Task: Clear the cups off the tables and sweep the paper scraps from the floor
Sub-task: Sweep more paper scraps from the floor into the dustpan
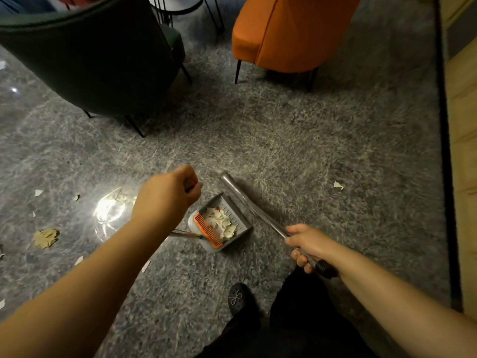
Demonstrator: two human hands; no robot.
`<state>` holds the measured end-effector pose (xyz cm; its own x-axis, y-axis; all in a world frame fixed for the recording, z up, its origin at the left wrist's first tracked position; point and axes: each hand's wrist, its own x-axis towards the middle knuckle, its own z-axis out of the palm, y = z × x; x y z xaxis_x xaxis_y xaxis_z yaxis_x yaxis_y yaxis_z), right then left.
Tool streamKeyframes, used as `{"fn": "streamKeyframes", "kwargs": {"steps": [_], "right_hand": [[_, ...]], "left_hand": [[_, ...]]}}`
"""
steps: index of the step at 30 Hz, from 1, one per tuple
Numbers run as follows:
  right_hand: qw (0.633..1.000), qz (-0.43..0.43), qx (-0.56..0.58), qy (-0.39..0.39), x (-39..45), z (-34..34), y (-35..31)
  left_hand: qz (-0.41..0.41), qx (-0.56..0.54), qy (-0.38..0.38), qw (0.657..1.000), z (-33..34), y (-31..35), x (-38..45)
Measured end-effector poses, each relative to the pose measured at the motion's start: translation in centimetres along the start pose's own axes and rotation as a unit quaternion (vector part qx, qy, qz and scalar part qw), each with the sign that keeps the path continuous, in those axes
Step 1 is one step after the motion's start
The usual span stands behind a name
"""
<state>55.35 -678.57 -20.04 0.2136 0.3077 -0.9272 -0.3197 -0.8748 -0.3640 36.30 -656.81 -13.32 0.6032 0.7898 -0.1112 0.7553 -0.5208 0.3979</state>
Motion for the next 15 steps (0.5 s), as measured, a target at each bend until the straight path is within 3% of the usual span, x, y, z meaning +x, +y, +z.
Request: {"fn": "streamKeyframes", "kwargs": {"steps": [7,15], "right_hand": [[0.992,-0.006,0.119,0.03,0.5,-7.6,0.0],[0.98,-0.011,0.188,0.069,1.0,-21.4,0.2]], "left_hand": [[0.105,0.017,-0.002,0.994,1.3,7.7,4.8],[0.18,0.003,-0.021,0.983,6.6,20.2,11.2]]}}
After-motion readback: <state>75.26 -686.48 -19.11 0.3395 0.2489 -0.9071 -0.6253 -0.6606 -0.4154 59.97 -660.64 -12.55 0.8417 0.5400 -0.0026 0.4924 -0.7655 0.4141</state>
